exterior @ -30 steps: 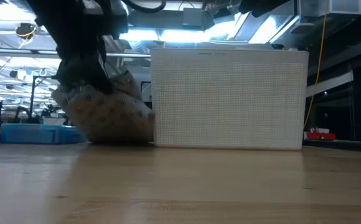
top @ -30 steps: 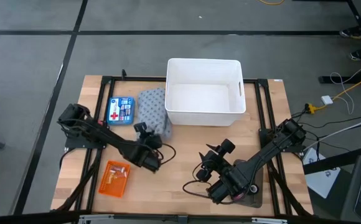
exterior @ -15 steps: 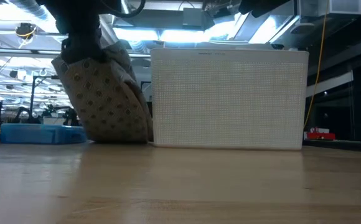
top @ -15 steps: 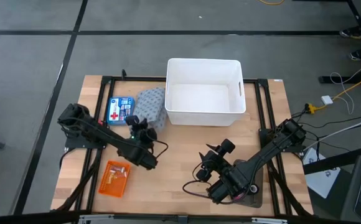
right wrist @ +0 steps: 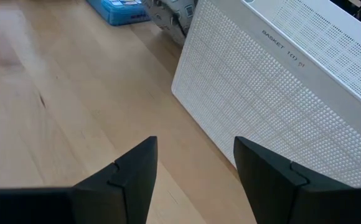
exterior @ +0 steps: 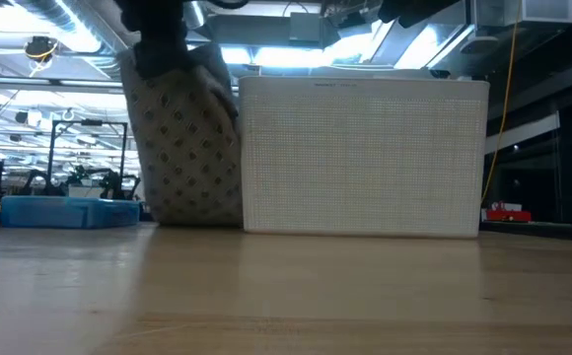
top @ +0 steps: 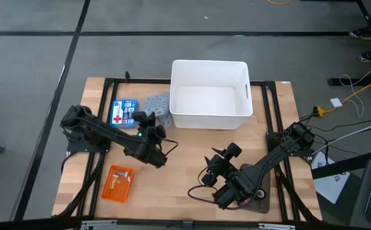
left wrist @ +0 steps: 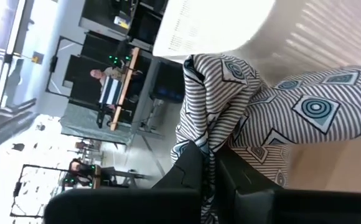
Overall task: Pick & Place Medicine items
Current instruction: Put the gray patient gown into the white laundry bin
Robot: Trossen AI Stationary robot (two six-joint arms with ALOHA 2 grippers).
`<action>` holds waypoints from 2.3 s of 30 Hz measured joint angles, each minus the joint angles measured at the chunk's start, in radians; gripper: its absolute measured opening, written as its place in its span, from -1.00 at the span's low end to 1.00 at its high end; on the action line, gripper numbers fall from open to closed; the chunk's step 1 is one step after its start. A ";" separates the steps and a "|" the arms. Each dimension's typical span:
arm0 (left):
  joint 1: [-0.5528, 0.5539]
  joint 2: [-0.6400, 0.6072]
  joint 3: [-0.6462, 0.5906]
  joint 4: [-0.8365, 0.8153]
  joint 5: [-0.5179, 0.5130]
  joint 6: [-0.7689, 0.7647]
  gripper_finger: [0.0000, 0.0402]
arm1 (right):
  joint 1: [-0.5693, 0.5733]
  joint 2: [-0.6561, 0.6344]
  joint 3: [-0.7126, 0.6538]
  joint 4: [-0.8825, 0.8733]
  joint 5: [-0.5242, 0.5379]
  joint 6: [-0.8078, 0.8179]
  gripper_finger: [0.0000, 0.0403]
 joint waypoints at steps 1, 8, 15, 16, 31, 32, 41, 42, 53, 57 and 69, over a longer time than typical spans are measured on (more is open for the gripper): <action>0.005 0.000 0.006 0.000 -0.005 0.007 -0.99 | 0.000 0.000 0.000 0.000 0.000 0.000 0.05; 0.046 0.000 0.012 0.000 -0.011 0.065 -0.99 | 0.007 0.000 0.000 0.000 0.000 0.000 0.05; 0.071 -0.038 0.012 0.000 -0.026 0.095 -0.99 | 0.018 0.000 0.000 0.000 0.000 0.000 0.05; 0.074 -0.050 0.012 0.000 -0.026 0.099 -0.99 | 0.018 0.000 0.000 0.000 0.001 0.001 0.05; 0.111 -0.236 0.017 -0.003 -0.026 0.205 -0.99 | 0.018 0.000 0.000 0.001 0.008 0.004 0.05; 0.119 -0.246 0.023 -0.002 -0.031 0.223 -0.99 | 0.018 0.000 0.000 0.001 0.008 0.004 0.05; 0.168 -0.246 0.237 0.038 -0.186 0.494 -0.99 | 0.017 0.000 0.000 0.005 0.008 0.004 0.05; 0.169 -0.245 0.266 0.064 -0.196 0.549 -0.99 | 0.017 0.000 0.000 0.005 0.008 0.004 0.05; 0.186 -0.246 0.435 0.685 -0.301 1.402 -0.99 | 0.017 0.000 0.000 0.005 0.008 0.003 0.05; 0.236 -0.245 0.434 0.932 -0.205 1.660 -0.99 | 0.017 0.000 0.000 0.005 0.008 0.003 0.05; 0.326 -0.132 0.434 1.501 0.034 2.130 -0.99 | 0.017 0.000 0.000 0.010 0.006 -0.008 0.05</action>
